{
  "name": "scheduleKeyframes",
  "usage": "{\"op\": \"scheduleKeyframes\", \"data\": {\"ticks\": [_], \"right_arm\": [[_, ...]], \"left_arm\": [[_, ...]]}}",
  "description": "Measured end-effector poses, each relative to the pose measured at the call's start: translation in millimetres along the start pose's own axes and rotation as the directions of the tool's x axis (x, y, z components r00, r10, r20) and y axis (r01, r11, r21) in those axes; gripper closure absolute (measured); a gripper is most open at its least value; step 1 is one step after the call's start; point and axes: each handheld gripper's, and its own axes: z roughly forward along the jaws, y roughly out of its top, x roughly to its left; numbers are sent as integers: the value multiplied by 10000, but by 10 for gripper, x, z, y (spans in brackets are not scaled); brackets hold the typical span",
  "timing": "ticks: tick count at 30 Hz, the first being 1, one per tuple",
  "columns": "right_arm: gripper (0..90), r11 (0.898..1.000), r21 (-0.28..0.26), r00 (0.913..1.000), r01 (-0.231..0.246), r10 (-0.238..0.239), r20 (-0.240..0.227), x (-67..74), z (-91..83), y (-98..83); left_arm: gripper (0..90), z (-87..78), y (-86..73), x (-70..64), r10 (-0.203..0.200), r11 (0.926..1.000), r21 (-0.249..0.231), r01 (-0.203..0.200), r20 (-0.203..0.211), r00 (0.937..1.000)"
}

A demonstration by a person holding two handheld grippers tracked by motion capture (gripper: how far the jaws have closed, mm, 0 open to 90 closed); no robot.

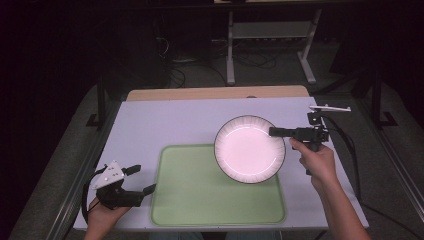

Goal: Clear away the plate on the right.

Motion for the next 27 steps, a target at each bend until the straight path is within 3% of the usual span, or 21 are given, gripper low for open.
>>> {"op": "scheduleKeyframes", "data": {"ticks": [12, 27], "right_arm": [[796, 9991, 359, 9995, 242, -235, -211, 166, 263, 33], [794, 9955, 948, 10000, 64, -62, -26, 127, 650, -112]], "left_arm": [[150, -1, -1, 1, -36, 10000, -28, 36, 37, 10000], [150, 4, -5, 9, -49, 10000, -27, 49, 67, 10000]]}}
